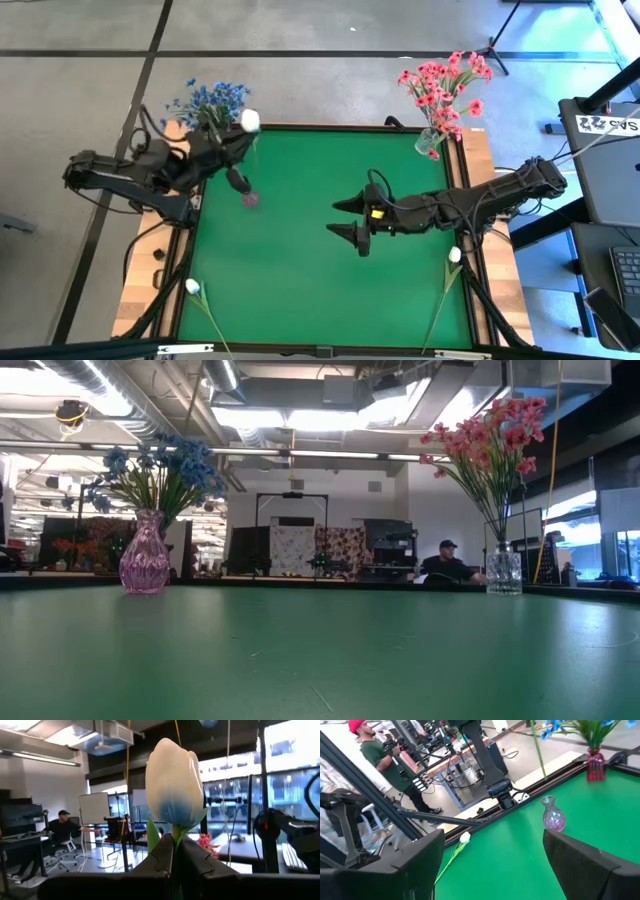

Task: Sort flowers into vase by color
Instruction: Put the top white tulip into the purple vase

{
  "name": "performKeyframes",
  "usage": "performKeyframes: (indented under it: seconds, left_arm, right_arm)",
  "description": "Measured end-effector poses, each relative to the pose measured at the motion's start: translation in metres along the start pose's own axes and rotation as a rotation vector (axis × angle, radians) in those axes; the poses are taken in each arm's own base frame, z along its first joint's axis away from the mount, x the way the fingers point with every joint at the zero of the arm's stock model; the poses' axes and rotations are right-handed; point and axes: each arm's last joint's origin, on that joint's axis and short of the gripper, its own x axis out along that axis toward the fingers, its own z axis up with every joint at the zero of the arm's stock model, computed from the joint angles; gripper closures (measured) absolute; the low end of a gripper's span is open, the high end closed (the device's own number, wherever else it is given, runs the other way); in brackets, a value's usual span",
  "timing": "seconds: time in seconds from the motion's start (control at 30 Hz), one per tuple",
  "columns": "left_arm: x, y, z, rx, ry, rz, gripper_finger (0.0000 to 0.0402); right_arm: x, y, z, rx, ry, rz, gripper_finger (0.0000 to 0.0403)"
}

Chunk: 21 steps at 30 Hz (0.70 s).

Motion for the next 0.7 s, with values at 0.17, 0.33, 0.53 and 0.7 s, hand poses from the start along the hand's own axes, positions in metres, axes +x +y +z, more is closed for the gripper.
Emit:
performKeyframes:
  seconds: [0.17,0.33,0.53,0.7]
  left_arm:
    - [-0.029,0.017,-0.021,-0.063,-0.074,0.0,0.0392]
    - [-0.049,0.026,-0.044,-0.096,-0.068,-0.006,0.0392]
    - [-0.06,0.032,-0.067,-0.07,-0.033,0.046,0.0392]
    - [-0.064,0.035,-0.083,-0.067,-0.006,0.078,0.0392]
  right_arm:
    - [0.0,0.0,0.0,0.024,-0.025,-0.028,0.0066]
    - [0.0,0.0,0.001,0.046,-0.032,-0.025,0.0066]
    - [0.0,0.0,0.002,0.071,-0.052,-0.053,0.0066]
    - [0.0,0.0,0.001,0.113,-0.053,-0.052,0.0066]
